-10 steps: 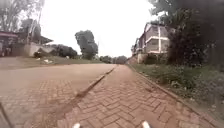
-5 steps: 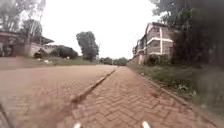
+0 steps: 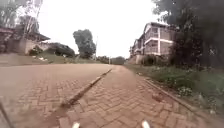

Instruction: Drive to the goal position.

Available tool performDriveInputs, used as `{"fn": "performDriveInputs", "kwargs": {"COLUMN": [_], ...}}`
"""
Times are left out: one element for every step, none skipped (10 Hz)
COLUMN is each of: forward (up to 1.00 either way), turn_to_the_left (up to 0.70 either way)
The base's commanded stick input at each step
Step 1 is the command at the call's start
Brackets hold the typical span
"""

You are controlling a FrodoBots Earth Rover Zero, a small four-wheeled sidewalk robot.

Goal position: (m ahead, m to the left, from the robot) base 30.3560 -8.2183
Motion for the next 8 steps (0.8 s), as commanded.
{"fn": "performDriveInputs", "kwargs": {"forward": [0.5, 0.5, 0.5, 0.5, 0.5, 0.5, 0.5, 0.5], "turn_to_the_left": [-0.49, -0.43, -0.24, -0.03, 0.0, 0.18, 0.03, -0.01]}}
